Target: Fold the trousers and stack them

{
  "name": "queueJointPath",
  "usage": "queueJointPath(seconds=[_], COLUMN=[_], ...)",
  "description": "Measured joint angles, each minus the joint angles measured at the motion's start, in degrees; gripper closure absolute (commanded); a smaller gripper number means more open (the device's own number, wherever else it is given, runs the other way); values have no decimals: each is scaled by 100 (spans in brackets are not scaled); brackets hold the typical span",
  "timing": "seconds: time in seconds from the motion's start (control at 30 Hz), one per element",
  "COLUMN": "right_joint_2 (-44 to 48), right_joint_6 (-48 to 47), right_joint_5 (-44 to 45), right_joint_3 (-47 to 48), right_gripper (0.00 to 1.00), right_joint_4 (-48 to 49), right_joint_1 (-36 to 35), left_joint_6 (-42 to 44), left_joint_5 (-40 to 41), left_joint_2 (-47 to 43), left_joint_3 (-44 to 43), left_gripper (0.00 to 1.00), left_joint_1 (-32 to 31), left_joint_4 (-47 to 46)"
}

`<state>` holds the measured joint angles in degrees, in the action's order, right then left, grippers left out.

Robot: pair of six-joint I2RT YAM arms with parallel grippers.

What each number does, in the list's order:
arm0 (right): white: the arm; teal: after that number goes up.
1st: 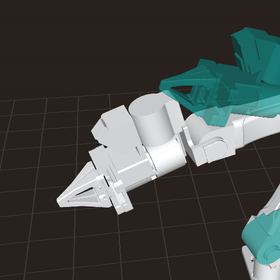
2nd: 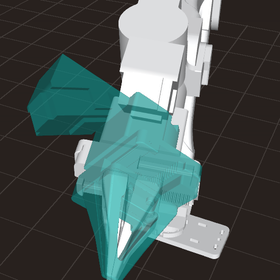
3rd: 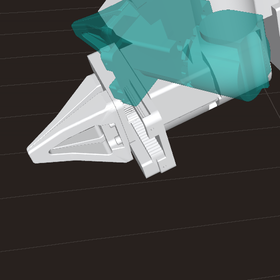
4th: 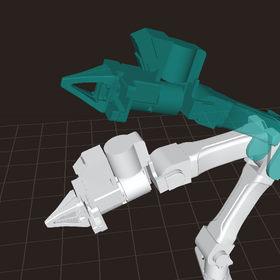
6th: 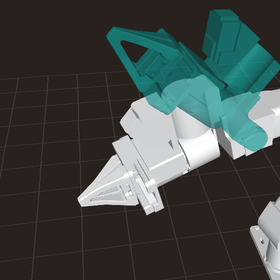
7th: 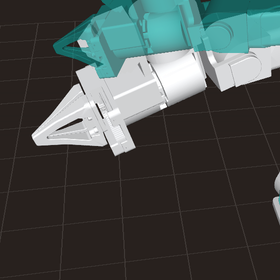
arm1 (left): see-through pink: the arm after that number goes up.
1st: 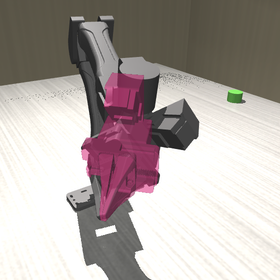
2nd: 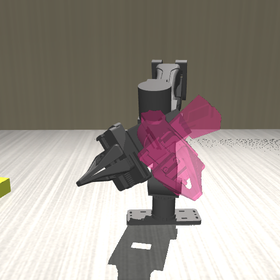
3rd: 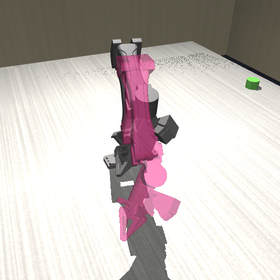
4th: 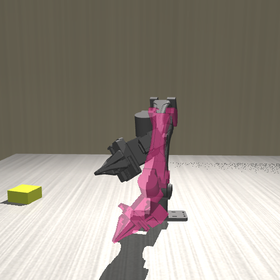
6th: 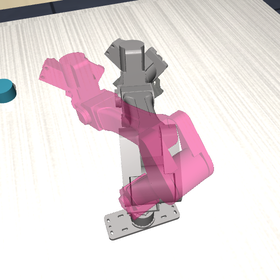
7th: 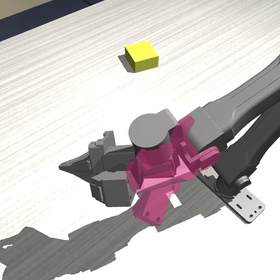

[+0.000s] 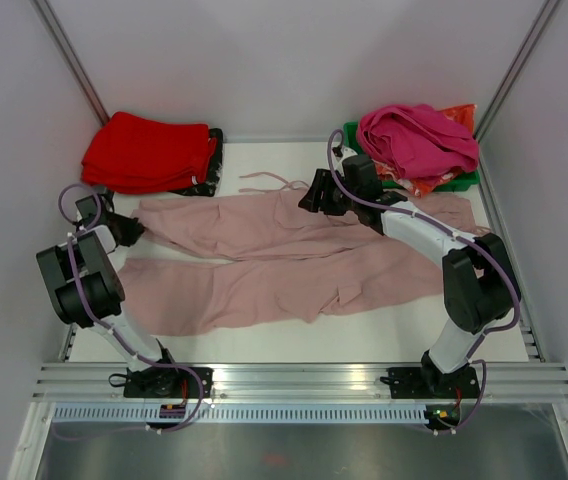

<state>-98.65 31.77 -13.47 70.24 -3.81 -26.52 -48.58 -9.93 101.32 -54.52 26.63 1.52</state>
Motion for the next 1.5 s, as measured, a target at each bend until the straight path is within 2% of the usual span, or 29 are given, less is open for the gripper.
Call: queueJointPath(seconds=[0.13, 0.2, 0.3, 0.83, 1.07, 1.27, 1.5], right_joint_2=[-46, -70, -83, -85, -85, -85, -85], right_joint_6=[2, 2, 2, 37, 50, 59, 59], right_joint_5=[4, 22, 26, 37, 44, 50, 96], right_joint_3=[-2, 0, 0, 0, 0, 0, -2], right_gripper=[40, 40, 39, 39, 39, 39, 39], right_joint_4=[-4, -4, -13, -57, -87, -98, -114], right_joint_1=[0, 0, 0, 0, 0, 0, 0], left_joint_6=[2, 11, 35, 595, 651, 901, 1296], left_joint_5=[-70, -74, -72, 385, 382, 704, 1554], left_joint_2=[111, 181, 271, 422, 586, 966, 1342], left_joint_3=[-260, -396, -529, -662, -785, -1403, -2238], left_gripper=[74, 65, 58, 58, 58, 58, 60], left_joint_1=[-173, -238, -282, -391, -409, -688, -1113], left_joint_4=[-149, -177, -179, 538, 522, 787, 1694])
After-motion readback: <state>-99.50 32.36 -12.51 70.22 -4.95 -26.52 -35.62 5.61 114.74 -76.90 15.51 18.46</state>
